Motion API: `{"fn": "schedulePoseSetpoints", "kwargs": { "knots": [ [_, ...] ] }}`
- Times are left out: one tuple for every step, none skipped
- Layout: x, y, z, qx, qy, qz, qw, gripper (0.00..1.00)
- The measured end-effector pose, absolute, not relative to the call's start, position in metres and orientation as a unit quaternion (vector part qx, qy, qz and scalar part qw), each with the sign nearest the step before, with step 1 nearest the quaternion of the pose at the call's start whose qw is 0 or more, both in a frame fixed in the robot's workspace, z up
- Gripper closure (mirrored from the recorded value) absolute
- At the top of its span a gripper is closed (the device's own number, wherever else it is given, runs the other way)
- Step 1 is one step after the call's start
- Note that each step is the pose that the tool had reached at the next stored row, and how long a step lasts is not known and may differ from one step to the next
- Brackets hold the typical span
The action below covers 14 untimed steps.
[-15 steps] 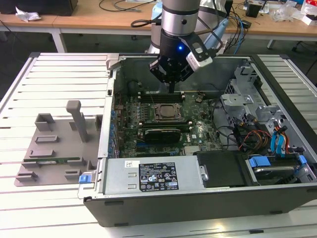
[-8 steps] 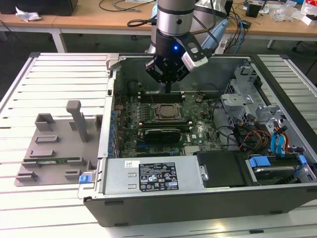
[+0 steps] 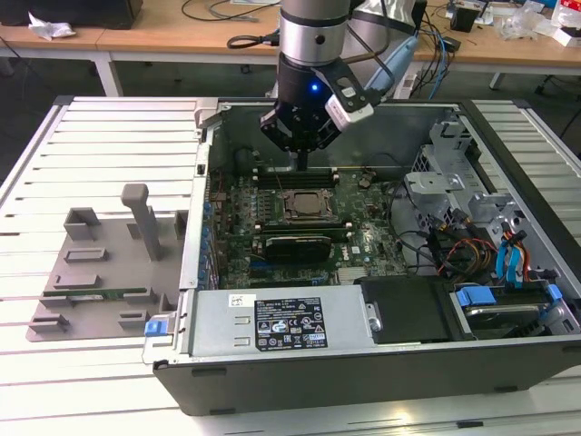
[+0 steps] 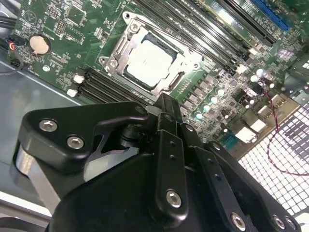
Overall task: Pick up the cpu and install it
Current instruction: 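Install the first cpu locking lever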
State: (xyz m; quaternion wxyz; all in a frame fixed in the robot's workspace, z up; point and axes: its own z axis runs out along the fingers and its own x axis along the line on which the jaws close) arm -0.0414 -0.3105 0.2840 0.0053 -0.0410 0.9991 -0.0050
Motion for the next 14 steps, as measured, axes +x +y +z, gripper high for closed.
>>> {"fn": "schedulePoseSetpoints", "kwargs": {
  "knots": [
    [-0.044,-0.31,0.284,-0.041,0.999,-0.005,0.005,0.89],
    [-0.046,-0.31,0.284,-0.041,0.999,-0.005,0.005,0.89],
    [-0.048,-0.31,0.284,-0.041,0.999,-0.005,0.005,0.89],
    [-0.05,-0.31,0.284,-0.041,0.999,-0.005,0.005,0.89],
    [-0.051,-0.31,0.284,-0.041,0.999,-0.005,0.005,0.89],
    [-0.054,-0.31,0.284,-0.041,0.999,-0.005,0.005,0.89],
    [-0.059,-0.31,0.284,-0.041,0.999,-0.005,0.005,0.89],
    [-0.061,-0.31,0.284,-0.041,0.999,-0.005,0.005,0.89],
    [-0.063,-0.31,0.284,-0.041,0.999,-0.005,0.005,0.89],
    [-0.065,-0.31,0.284,-0.041,0.999,-0.005,0.005,0.89],
    [-0.067,-0.31,0.284,-0.041,0.999,-0.005,0.005,0.89],
    [-0.068,-0.31,0.284,-0.041,0.999,-0.005,0.005,0.89],
    [-0.069,-0.31,0.284,-0.041,0.999,-0.005,0.005,0.89],
    [-0.07,-0.31,0.284,-0.041,0.999,-0.005,0.005,0.89]
  ]
}}
